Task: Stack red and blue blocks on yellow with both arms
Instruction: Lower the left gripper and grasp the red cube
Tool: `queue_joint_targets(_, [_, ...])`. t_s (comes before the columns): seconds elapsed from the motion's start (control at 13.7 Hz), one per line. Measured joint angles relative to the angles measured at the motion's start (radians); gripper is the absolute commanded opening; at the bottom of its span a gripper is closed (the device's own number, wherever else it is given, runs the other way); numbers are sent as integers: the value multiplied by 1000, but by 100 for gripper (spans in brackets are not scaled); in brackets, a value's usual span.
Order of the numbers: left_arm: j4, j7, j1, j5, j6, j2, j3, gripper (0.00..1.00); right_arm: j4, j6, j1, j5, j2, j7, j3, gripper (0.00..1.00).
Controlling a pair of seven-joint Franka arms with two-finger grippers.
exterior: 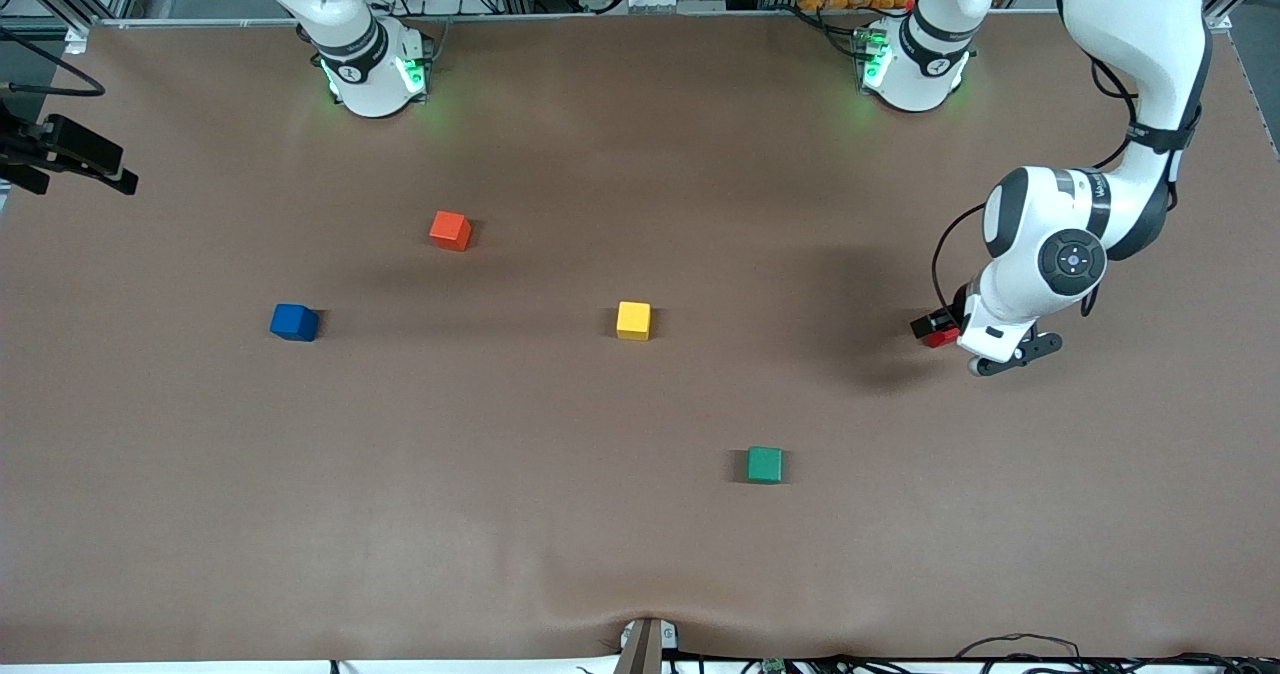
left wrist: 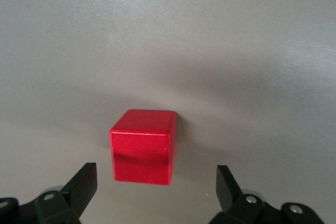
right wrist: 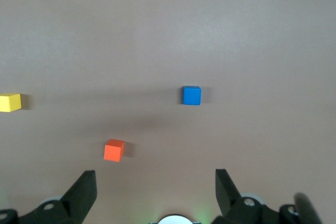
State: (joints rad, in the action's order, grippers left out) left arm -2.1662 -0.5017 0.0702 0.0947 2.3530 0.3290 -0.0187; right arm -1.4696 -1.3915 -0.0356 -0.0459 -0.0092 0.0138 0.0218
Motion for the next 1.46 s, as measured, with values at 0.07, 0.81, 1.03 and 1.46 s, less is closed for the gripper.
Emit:
queue_joint_targets(0.07, [-3,0,-4,1,0,0,0,100,0,0,0,-1,0,0,0,100])
queue_joint_targets(0.81, [-25,1,-40,1,24,35,0,100,0,0,-2,-3,6,0,2,100])
queue_joint_targets(1.03, [-25,1,-42,1,49,57,0,100,0,0,-2,-4,6,0,2,100])
queue_joint_targets(1.46, [-25,0,-42,1,79,74,-1,0,0,0,-2,-5,6,0,2,100])
